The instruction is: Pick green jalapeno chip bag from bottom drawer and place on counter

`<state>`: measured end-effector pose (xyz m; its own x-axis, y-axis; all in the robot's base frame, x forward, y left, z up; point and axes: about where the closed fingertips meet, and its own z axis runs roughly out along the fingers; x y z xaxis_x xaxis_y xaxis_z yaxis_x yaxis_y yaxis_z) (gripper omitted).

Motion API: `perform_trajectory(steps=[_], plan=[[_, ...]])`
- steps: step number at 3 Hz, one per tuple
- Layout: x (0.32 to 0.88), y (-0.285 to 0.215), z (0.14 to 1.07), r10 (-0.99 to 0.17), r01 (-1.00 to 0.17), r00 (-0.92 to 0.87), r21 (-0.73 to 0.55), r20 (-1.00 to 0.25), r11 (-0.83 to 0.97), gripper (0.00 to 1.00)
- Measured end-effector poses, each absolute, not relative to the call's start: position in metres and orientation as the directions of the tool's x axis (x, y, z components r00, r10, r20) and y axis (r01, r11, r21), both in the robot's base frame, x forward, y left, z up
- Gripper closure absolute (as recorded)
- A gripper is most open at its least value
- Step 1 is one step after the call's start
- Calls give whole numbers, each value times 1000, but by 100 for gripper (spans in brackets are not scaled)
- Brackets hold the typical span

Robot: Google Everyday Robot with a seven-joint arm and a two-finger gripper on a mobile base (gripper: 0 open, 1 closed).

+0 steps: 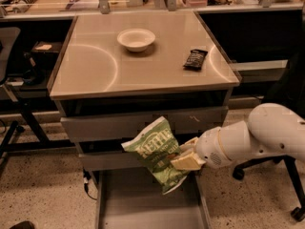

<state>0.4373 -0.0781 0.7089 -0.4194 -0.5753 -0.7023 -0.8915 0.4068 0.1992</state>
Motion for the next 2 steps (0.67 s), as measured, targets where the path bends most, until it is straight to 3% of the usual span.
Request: perform_trajectory(steps=[2], plan=[[483,-80,786,-611,-929,-322,118,-723,350,100]])
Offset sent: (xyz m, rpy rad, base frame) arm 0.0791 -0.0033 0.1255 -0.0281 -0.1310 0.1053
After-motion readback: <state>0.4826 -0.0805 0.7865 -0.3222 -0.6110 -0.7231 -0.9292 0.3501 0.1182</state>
